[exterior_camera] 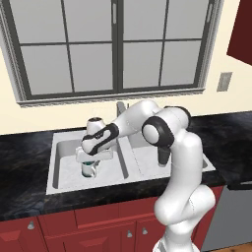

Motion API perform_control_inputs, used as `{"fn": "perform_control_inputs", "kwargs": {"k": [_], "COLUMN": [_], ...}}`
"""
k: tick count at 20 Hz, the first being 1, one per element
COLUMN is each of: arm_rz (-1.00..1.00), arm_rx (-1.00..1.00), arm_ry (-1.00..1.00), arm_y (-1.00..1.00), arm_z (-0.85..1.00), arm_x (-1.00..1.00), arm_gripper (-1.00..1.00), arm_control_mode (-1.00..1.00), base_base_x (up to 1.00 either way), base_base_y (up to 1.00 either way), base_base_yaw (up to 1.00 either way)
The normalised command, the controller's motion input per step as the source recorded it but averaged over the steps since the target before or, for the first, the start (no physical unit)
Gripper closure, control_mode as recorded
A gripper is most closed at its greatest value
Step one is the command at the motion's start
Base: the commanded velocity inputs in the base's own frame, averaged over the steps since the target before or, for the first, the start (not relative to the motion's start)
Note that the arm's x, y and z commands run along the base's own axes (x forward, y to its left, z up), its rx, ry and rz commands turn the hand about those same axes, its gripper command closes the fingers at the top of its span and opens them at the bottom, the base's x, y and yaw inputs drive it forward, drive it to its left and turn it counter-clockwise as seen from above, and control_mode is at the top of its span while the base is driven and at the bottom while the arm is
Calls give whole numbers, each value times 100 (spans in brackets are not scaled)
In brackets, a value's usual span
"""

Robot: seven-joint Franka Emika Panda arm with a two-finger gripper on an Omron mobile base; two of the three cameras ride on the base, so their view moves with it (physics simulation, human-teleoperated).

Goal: Move any existing items from the left basin to the right basin for drying. Then move the mug from the counter to the left basin of the sink for washing.

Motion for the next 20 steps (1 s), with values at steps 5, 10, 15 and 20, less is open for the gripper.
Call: {"fn": "perform_control_inputs", "kwargs": {"k": [5, 10, 15, 20], "arm_rz": [-5, -5, -5, -5], "arm_rx": [-3, -4, -2, -1], "arm_ry": [-3, -4, -4, -3], "arm_y": [6, 4, 4, 0], "arm_z": [-22, -22, -20, -18], "arm_x": [2, 2, 3, 5], "arm_gripper": [100, 100, 100, 100], "arm_control_mode": [-100, -100, -100, -100], "base_base_x": [0, 0, 0, 0], "base_base_y": [0, 0, 0, 0], "base_base_yaw": [0, 0, 0, 0]}}
